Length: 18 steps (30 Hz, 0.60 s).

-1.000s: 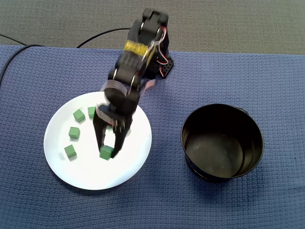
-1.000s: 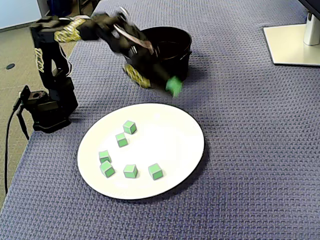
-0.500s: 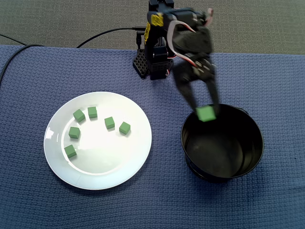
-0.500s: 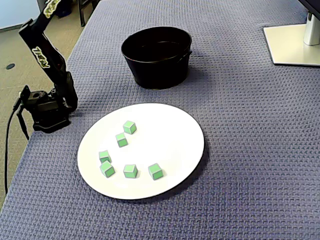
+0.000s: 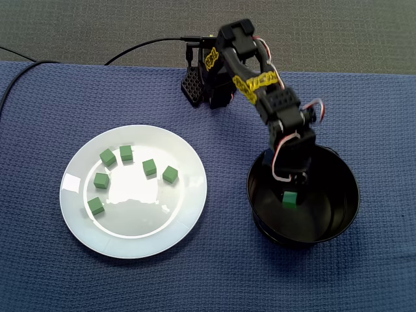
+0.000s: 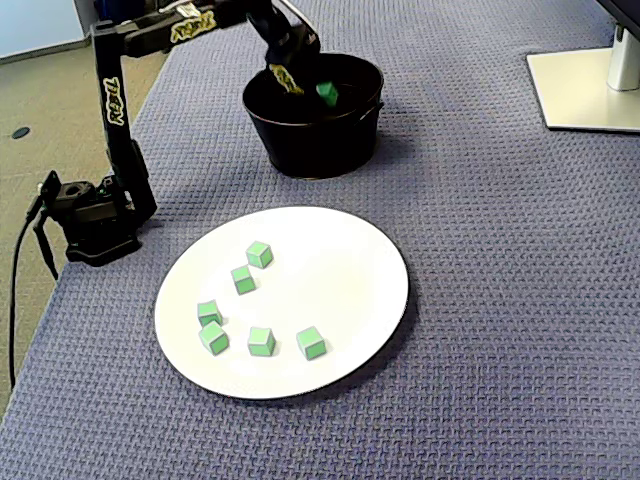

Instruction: Pick up the items on the white plate and put them in the black container.

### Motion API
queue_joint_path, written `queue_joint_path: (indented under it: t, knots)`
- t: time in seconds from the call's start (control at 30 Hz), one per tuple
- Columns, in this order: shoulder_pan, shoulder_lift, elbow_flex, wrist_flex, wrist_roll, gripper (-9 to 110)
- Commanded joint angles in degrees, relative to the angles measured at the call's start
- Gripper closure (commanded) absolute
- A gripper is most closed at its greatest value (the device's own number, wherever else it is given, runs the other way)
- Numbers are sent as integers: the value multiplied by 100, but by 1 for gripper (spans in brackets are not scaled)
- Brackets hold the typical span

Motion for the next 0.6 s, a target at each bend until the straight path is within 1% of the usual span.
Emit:
queue_joint_path:
  t: [0.0, 0.07, 0.17, 0.23, 0.27, 0.33, 0.4, 0.47, 0.57]
  knots:
    - [-123, -123, 26, -185, 53, 101]
    - [-132, -141, 0, -132, 53, 89]
    - [-26, 26, -246, 237, -35, 78]
    - [62, 378, -413, 729, -606, 72]
    - [149, 659, -483, 967, -949, 71]
    - [404, 1169, -870, 1485, -1310, 70]
    - [721, 1468, -1573, 2118, -1582, 73]
    - [1213, 1688, -2435, 2584, -1503, 75]
    - [2092, 1898, -3401, 3331, -1529, 73]
